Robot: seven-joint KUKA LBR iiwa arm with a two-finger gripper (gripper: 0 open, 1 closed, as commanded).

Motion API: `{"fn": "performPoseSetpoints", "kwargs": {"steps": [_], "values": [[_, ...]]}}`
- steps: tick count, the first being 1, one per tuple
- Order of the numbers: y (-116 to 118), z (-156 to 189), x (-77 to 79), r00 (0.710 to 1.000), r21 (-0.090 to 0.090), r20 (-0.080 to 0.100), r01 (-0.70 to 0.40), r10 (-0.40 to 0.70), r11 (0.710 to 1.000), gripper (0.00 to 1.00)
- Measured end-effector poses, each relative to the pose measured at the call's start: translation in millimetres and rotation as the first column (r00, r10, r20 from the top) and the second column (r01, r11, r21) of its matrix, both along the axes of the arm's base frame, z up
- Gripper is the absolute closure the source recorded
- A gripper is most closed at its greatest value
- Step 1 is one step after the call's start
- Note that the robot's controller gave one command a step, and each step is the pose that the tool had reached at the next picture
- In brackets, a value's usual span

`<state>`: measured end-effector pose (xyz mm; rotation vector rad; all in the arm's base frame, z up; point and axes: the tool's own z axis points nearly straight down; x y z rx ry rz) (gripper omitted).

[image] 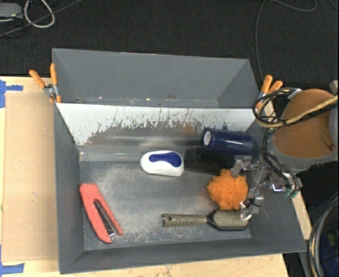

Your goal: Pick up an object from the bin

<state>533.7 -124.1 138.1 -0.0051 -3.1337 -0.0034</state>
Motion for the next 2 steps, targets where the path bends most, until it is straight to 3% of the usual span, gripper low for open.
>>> {"fn": "performPoseSetpoints", "kwargs": {"steps": [1, 2], "values": [[0, 4, 1.7, 1.0, -0.002, 0.008, -0.005, 0.005, 1.0, 0.0], [-12, -61, -51.1, 0.995, -0.006, 0.024, -0.092, 0.092, 0.996, 0.0]]}}
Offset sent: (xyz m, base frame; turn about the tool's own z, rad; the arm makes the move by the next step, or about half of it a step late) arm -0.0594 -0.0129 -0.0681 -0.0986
